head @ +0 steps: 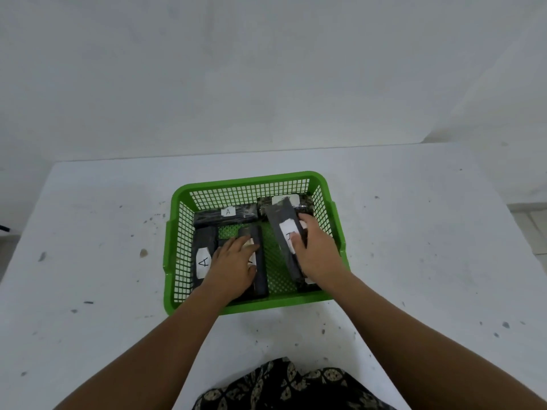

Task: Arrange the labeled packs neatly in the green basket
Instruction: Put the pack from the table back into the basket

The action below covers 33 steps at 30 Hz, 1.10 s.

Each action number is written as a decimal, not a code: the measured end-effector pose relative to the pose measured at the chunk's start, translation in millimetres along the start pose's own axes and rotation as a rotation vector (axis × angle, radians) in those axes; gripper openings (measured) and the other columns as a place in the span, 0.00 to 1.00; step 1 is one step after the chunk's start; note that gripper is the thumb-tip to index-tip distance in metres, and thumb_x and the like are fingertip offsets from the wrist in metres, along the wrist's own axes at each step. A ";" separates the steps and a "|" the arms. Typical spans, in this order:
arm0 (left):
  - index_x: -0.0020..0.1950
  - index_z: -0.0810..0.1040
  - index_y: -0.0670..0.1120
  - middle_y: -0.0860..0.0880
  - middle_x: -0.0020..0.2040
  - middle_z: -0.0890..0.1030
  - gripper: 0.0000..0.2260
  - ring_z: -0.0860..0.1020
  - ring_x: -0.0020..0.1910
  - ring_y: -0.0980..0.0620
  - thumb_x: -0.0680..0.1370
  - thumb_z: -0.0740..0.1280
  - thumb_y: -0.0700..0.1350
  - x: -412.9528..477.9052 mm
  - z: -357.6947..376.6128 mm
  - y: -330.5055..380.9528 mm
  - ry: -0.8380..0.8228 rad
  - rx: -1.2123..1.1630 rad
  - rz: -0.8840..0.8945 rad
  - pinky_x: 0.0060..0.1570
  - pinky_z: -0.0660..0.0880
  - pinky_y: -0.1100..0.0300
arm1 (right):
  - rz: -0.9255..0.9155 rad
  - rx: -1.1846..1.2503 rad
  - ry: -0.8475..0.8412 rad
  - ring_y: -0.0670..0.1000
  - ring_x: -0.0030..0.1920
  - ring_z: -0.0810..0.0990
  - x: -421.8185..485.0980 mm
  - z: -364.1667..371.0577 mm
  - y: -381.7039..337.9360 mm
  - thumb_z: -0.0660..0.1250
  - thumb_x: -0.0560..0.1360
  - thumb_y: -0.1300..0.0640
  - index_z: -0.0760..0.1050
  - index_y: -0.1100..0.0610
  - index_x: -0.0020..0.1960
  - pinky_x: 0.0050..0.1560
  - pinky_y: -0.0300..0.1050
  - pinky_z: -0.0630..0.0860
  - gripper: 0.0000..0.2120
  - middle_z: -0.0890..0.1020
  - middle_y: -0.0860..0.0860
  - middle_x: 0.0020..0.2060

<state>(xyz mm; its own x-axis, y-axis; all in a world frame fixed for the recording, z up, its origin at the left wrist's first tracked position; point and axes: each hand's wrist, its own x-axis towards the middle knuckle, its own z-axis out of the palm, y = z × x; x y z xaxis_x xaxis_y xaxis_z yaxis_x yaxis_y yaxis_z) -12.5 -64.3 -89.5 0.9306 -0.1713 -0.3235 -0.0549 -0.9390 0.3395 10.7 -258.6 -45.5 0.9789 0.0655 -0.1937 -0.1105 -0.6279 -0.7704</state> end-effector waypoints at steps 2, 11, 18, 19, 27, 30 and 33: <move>0.72 0.64 0.52 0.48 0.77 0.59 0.24 0.55 0.75 0.44 0.76 0.62 0.48 0.6 0.6 -1.7 -0.014 0.006 0.004 0.73 0.55 0.44 | 0.070 -0.026 -0.062 0.53 0.47 0.79 1.9 13.5 3.1 0.62 0.78 0.56 0.62 0.54 0.71 0.51 0.48 0.76 0.22 0.80 0.56 0.54; 0.72 0.64 0.54 0.51 0.77 0.60 0.25 0.56 0.75 0.45 0.76 0.64 0.50 3.1 3.0 -10.6 -0.010 0.005 0.024 0.72 0.57 0.45 | 0.087 -0.288 -0.157 0.55 0.43 0.73 8.5 39.1 -3.1 0.62 0.77 0.57 0.65 0.55 0.61 0.41 0.47 0.67 0.14 0.75 0.60 0.55; 0.72 0.62 0.57 0.53 0.77 0.58 0.26 0.54 0.75 0.46 0.75 0.64 0.53 3.9 4.7 -14.9 -0.027 0.015 0.029 0.71 0.56 0.44 | -0.065 -0.771 -0.214 0.60 0.59 0.74 10.1 45.1 1.4 0.65 0.75 0.54 0.67 0.58 0.62 0.53 0.54 0.70 0.18 0.78 0.58 0.59; 0.72 0.61 0.57 0.53 0.77 0.58 0.26 0.54 0.75 0.46 0.75 0.64 0.54 4.2 4.9 -15.6 -0.026 0.021 0.034 0.71 0.56 0.44 | -0.074 -0.790 -0.220 0.60 0.62 0.72 9.9 46.7 3.6 0.66 0.74 0.52 0.67 0.58 0.64 0.58 0.55 0.68 0.21 0.76 0.58 0.61; 0.72 0.61 0.56 0.52 0.77 0.57 0.26 0.54 0.75 0.46 0.75 0.63 0.53 2.0 3.1 -14.4 -0.021 -0.007 0.058 0.70 0.55 0.44 | -0.087 -0.798 -0.160 0.60 0.64 0.68 4.1 47.8 9.4 0.66 0.72 0.45 0.65 0.55 0.66 0.62 0.56 0.65 0.27 0.71 0.57 0.64; 0.70 0.65 0.54 0.50 0.75 0.62 0.24 0.59 0.73 0.45 0.75 0.64 0.51 -0.9 -4.9 -16.0 0.026 -0.058 0.069 0.70 0.60 0.44 | -0.061 -0.736 -0.132 0.59 0.63 0.69 3.3 41.3 5.6 0.66 0.72 0.43 0.68 0.52 0.65 0.61 0.57 0.66 0.25 0.73 0.55 0.62; 0.69 0.68 0.53 0.48 0.73 0.65 0.21 0.61 0.72 0.44 0.76 0.64 0.52 -1.6 -20.7 -21.2 0.066 -0.076 0.064 0.70 0.62 0.43 | -0.043 -0.663 -0.110 0.59 0.61 0.70 4.9 30.4 1.1 0.64 0.73 0.44 0.70 0.50 0.63 0.61 0.57 0.65 0.20 0.74 0.54 0.60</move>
<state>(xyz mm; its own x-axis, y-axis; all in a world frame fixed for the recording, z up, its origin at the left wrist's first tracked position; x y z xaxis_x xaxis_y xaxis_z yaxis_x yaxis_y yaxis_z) -5.3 -38.0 -77.9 0.9479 -0.2077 -0.2416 -0.0892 -0.9010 0.4246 10.1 -235.3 -65.8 0.9529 0.1574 -0.2591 0.0914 -0.9640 -0.2496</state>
